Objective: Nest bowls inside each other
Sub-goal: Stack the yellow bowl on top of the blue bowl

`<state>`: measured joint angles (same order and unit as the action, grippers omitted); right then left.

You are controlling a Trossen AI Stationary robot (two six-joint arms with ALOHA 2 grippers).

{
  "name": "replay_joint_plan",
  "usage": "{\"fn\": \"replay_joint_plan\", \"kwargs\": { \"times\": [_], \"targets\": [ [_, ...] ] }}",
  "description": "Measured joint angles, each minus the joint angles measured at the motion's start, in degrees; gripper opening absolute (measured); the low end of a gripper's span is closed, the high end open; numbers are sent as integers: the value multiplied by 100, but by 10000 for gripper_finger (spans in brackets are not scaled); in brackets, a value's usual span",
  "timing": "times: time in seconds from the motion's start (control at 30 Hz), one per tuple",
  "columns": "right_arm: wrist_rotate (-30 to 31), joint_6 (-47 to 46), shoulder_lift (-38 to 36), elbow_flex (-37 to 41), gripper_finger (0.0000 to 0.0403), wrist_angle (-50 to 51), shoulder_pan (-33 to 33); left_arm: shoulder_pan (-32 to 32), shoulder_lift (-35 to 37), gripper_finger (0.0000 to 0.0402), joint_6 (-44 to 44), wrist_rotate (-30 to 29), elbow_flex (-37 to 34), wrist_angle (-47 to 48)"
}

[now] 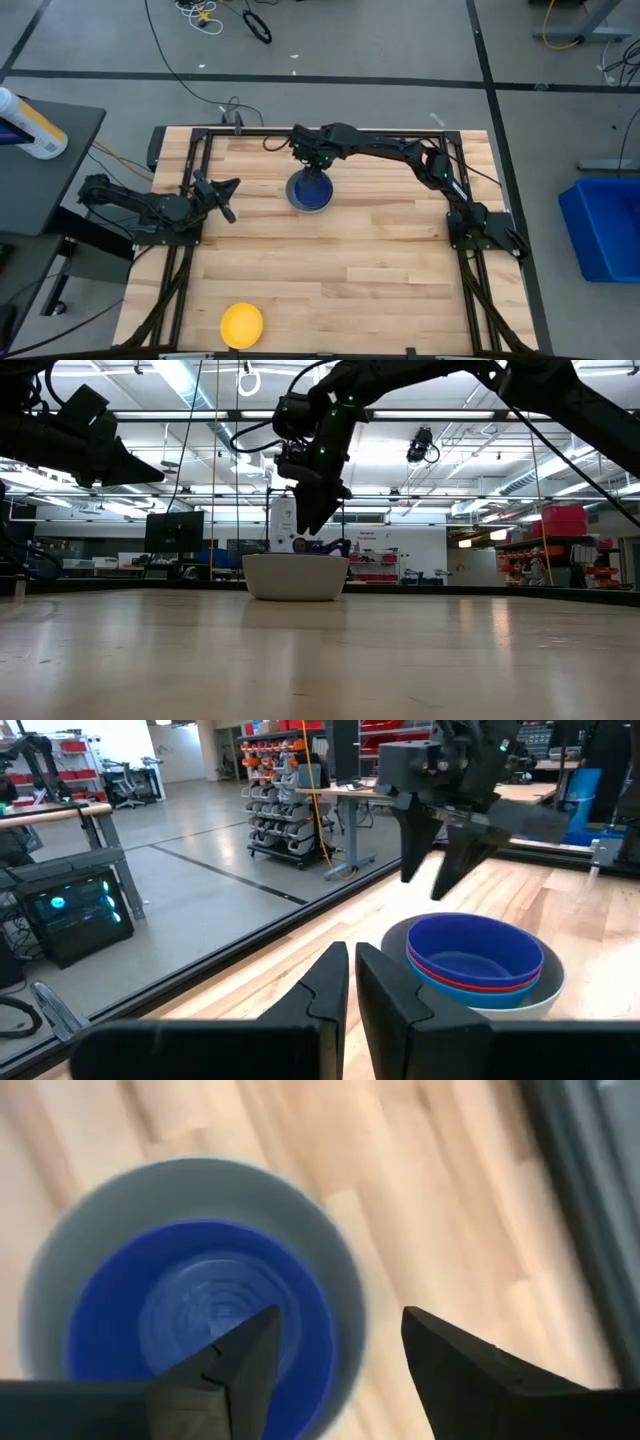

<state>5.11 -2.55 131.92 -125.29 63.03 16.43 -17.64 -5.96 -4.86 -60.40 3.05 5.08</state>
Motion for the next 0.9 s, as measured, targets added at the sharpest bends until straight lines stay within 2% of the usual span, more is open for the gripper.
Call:
{"fn": "replay_joint_plan", "kwargs": {
  "times": [0.13,0.23,0.37,0.47,0.6,0.67,0.73,0.83,0.9],
  "targets": [
    [242,-12,-41,0,217,-206,-343,1,-4,32,-78,242,4,-5],
    [239,112,-52,0,216,-745,-877,-1,-4,33,-93,598,7,-17],
    [281,385,-175,2,218,-1512,-1675,1,-4,44,-208,573,4,-13],
    [617,626,-450,2,215,-1753,-2238,-1,-4,60,-243,584,4,-13],
    [1504,861,-1025,280,205,-1826,-2807,-1,-4,82,-234,582,4,-13],
    [1964,788,-1508,754,198,-2004,-3006,-1,-6,93,-229,588,4,-13],
    [2301,689,-2119,1586,191,-2474,-3136,1,-30,101,-243,613,4,-15],
    [2436,604,-3285,3501,182,-3928,-3200,-1,-167,110,-326,726,4,-18],
    [2298,524,-4158,5006,178,-5183,-3191,0,-310,115,-378,776,3,-17]
  ]
}}
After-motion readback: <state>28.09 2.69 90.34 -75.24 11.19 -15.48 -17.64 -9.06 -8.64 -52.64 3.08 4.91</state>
